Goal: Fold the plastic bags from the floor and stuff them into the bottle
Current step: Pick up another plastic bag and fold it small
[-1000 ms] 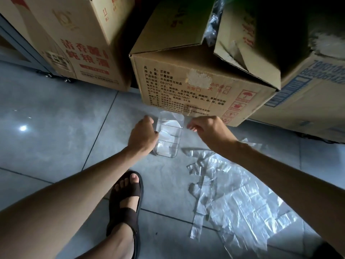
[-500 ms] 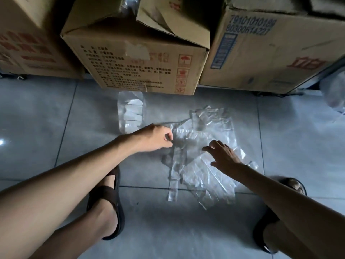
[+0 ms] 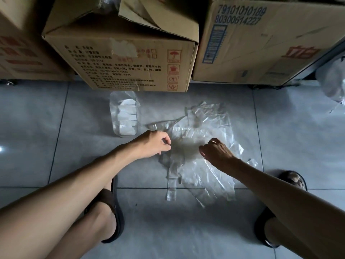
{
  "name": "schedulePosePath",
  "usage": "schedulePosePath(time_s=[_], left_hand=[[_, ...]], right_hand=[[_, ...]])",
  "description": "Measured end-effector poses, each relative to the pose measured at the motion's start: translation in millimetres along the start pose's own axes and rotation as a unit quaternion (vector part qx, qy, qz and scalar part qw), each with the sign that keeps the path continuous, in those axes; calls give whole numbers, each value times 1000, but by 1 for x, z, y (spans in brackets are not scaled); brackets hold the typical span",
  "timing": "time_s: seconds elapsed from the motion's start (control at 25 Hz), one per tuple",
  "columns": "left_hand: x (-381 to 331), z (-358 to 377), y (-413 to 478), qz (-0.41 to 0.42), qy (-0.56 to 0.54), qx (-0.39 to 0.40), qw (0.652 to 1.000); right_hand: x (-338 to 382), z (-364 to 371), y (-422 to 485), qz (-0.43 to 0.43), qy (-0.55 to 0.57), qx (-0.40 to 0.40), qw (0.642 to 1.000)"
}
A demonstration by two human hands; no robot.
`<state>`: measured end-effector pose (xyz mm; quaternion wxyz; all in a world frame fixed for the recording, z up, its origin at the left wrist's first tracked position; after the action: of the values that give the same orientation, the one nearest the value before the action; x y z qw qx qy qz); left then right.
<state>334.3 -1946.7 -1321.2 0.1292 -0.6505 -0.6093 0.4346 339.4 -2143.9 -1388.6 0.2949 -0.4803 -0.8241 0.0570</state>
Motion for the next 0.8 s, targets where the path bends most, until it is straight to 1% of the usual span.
schedulePosePath(time_s=[0.08, 0.16, 0.24, 0.36, 0.44, 0.48, 0.52, 0.6, 0.68, 0.76, 0.8], left_hand=[[0, -3, -9, -2, -2, -5, 1000], [-11, -12, -22, 12, -2, -19, 1000], [-30, -23, -41, 33, -9, -29, 999], [-62, -46, -77, 64, -8, -47, 997], [-82, -71, -106, 80, -1, -87, 993], [-91, -84, -121, 84, -24, -106, 990], [-101, -98, -137, 89, -67, -124, 986], [-113, -125, -168, 87, -180, -163, 966], [-118, -143, -197, 70, -312, -182, 930], [-127, -145, -222, 47, -440, -156, 883], [-136, -139, -235, 41, -478, -122, 869]], right_hand=[[0, -10, -7, 23, 15, 59, 998], [7, -35, -23, 49, 68, 89, 993], [27, -71, -42, 35, 103, 75, 991], [64, -132, -69, -4, 157, 32, 987], [88, -183, -90, -9, 209, -13, 978], [99, -210, -102, -5, 252, -37, 967], [112, -237, -116, -3, 313, -58, 948], [139, -288, -150, -10, 448, -95, 889], [163, -329, -181, -23, 548, -127, 826], [183, -358, -207, -34, 615, -154, 773], [193, -367, -218, -41, 639, -162, 750]])
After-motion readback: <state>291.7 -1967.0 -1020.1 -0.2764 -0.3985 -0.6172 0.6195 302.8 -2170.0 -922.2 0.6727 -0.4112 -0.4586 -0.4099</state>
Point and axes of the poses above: each hand's wrist, its own y-axis towards the middle knuckle, its own z-axis out of the palm, x = y × z, the point moved 9 cm from there along y, towards the middle knuckle, and after that the axes turned 11 degrees about y, right-handed, at the moved point
